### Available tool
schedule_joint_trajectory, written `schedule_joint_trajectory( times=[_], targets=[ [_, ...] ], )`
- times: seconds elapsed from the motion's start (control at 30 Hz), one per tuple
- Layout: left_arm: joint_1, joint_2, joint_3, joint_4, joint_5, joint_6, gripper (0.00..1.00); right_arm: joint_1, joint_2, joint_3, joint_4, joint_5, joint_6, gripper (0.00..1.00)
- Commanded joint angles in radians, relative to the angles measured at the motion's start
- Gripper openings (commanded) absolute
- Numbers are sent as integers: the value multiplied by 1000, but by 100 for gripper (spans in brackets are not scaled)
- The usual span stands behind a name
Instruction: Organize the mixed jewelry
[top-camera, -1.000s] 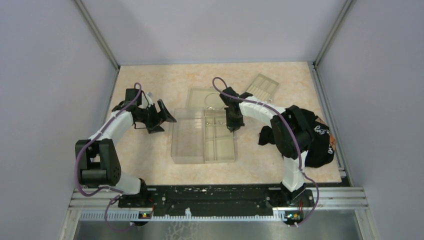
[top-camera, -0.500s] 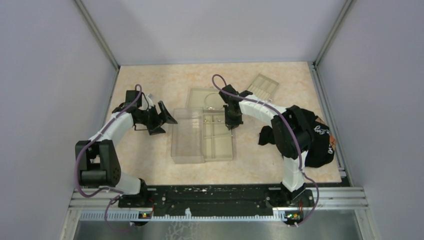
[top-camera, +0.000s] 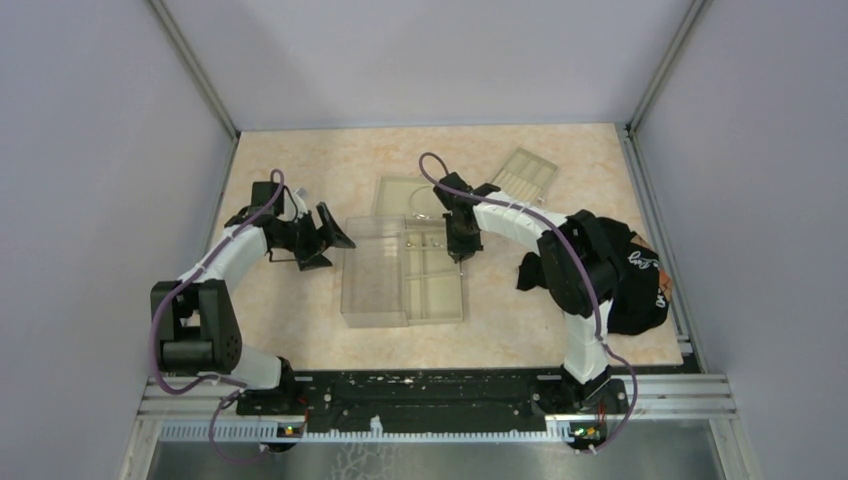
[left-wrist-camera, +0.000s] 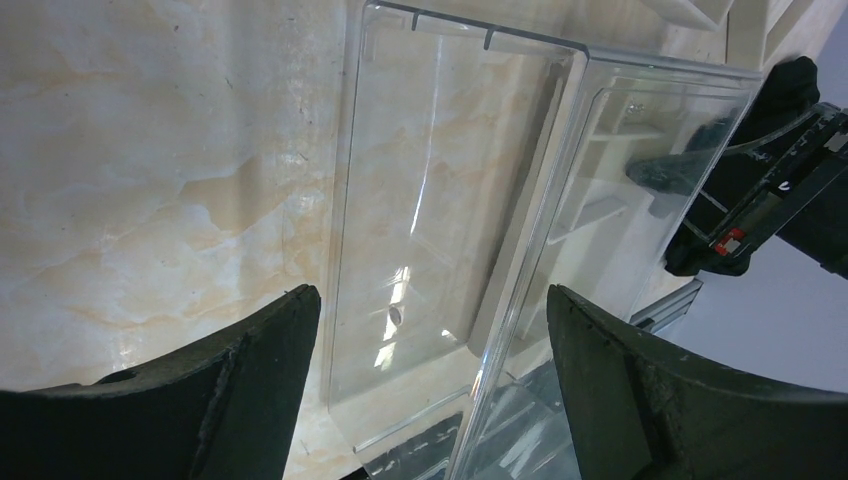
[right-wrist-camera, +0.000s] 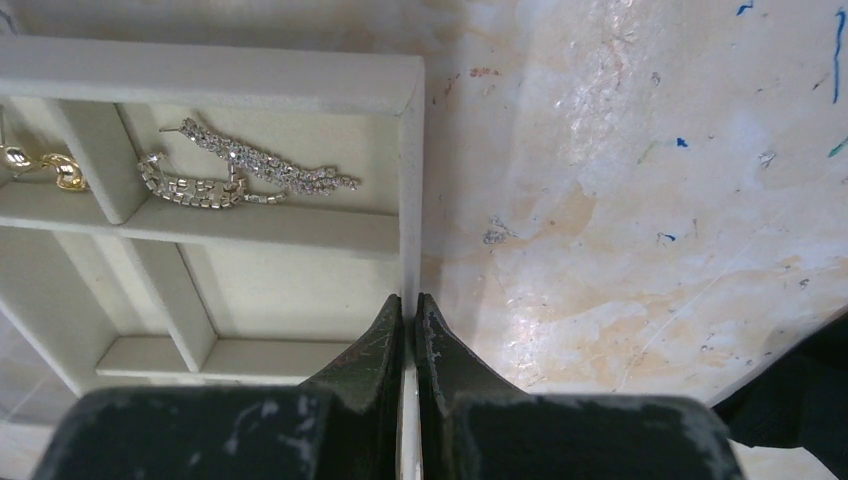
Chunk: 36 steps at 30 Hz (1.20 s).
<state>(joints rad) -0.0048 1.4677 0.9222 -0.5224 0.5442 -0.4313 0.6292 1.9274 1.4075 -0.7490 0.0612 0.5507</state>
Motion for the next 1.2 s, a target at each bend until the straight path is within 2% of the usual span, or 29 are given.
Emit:
schedule_joint_trajectory(
  times=[0.0, 0.83, 1.17],
  targets=[
    [-2, -18, -16, 22, 21, 8, 89, 21, 9, -8, 11, 11, -1, 0],
    [-2, -54, -41, 50, 79, 13, 89, 45, 69, 76, -63, 50, 10, 0],
    [-8, -79, -73, 64, 84, -18, 89, 58, 84, 145, -127, 14, 87, 0]
  ],
)
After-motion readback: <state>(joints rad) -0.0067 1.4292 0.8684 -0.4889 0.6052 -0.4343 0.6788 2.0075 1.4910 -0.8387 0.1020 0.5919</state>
